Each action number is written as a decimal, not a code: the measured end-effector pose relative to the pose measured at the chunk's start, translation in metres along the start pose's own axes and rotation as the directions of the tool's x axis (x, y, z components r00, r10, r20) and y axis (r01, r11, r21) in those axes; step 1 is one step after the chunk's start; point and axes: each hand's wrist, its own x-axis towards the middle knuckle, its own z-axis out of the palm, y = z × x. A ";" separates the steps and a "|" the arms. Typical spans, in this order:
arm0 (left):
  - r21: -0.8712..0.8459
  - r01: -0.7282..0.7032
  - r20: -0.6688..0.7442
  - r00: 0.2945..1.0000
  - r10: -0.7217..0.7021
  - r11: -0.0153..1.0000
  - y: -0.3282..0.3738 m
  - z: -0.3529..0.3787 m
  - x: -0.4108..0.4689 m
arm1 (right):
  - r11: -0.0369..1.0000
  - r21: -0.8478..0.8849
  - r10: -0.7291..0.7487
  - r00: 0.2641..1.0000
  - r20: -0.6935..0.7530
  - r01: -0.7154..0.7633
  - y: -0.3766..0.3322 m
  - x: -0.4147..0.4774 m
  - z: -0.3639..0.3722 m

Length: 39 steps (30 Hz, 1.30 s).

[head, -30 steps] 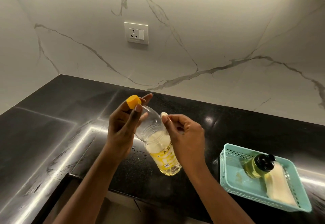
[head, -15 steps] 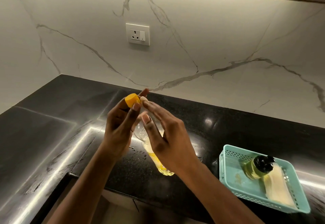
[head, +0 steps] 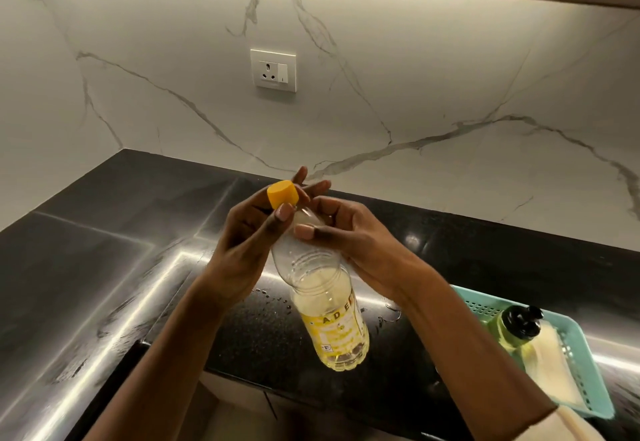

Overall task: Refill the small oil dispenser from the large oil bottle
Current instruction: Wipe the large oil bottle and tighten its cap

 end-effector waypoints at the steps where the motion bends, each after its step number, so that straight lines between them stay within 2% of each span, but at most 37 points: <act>1: 0.002 0.001 -0.011 1.000 -0.001 1.000 -0.001 0.000 -0.001 | 0.999 -0.025 0.023 0.999 0.026 -0.022 0.002 -0.002 -0.003; 6: 0.031 0.009 -0.078 0.997 -0.007 0.999 -0.011 -0.006 -0.009 | 0.962 -0.164 0.252 0.945 0.210 -0.220 0.014 -0.011 -0.022; 9: 0.010 -0.010 -0.186 0.983 0.012 1.000 -0.008 -0.009 -0.011 | 0.937 -0.250 0.287 0.947 0.145 -0.246 0.021 -0.022 -0.029; 11: 0.001 -0.036 -0.203 0.979 0.036 0.999 -0.006 -0.009 -0.011 | 0.917 -0.347 0.222 0.974 0.031 -0.198 0.019 -0.028 -0.026; 14: 0.007 -0.069 -0.229 0.971 0.069 0.998 -0.008 -0.007 -0.012 | 0.854 -0.510 0.037 0.989 -0.142 -0.105 0.012 -0.038 -0.014; 16: 0.041 -0.086 -0.300 0.949 0.095 0.995 -0.013 -0.007 -0.013 | 0.758 -0.646 -0.133 0.948 -0.291 -0.092 0.017 -0.045 0.004; 17: 0.058 -0.092 -0.342 0.934 0.106 0.994 -0.015 -0.007 -0.014 | 0.673 -0.733 -0.239 0.910 -0.339 -0.096 0.024 -0.048 0.016; 19: 0.076 -0.099 -0.425 0.897 0.122 0.992 -0.017 -0.007 -0.012 | 0.471 -0.878 -0.418 0.856 -0.304 -0.081 0.044 -0.053 0.040; 21: 0.088 -0.098 -0.482 0.867 0.128 0.991 -0.014 -0.005 -0.008 | 0.298 -0.954 -0.520 0.835 -0.180 -0.020 0.066 -0.058 0.054; 22: 0.091 -0.099 -0.498 0.857 0.131 0.991 -0.013 -0.005 -0.008 | 0.235 -0.972 -0.536 0.834 -0.131 -0.002 0.075 -0.060 0.053; 23: 0.093 -0.098 -0.508 0.851 0.132 0.991 -0.013 -0.006 -0.007 | 0.219 -0.976 -0.528 0.841 -0.117 0.001 0.081 -0.062 0.051; 24: 0.091 -0.100 -0.509 0.850 0.133 0.991 -0.012 -0.005 -0.008 | 0.259 -0.966 -0.488 0.860 -0.150 -0.021 0.083 -0.062 0.047; 27: 0.103 -0.117 -0.520 0.840 0.154 0.988 -0.014 -0.004 -0.009 | 0.591 -0.787 -0.234 0.896 -0.378 -0.178 0.080 -0.054 0.033; 28: 0.110 -0.124 -0.534 0.830 0.163 0.986 -0.015 -0.004 -0.010 | 0.621 -0.754 -0.195 0.890 -0.412 -0.213 0.080 -0.051 0.028; 32: 0.161 -0.132 -0.560 0.804 0.201 0.978 -0.021 -0.009 -0.011 | 0.556 -0.794 -0.203 0.886 -0.417 -0.247 0.076 -0.049 0.030; 36: 0.188 -0.109 -0.542 0.817 0.196 0.976 -0.026 -0.009 -0.009 | 0.606 -0.778 -0.215 0.908 -0.360 -0.165 0.070 -0.047 0.050; 39: 0.198 -0.116 -0.503 0.840 0.203 0.973 -0.023 -0.006 -0.007 | 0.579 -0.809 -0.245 0.924 -0.293 -0.103 0.064 -0.042 0.044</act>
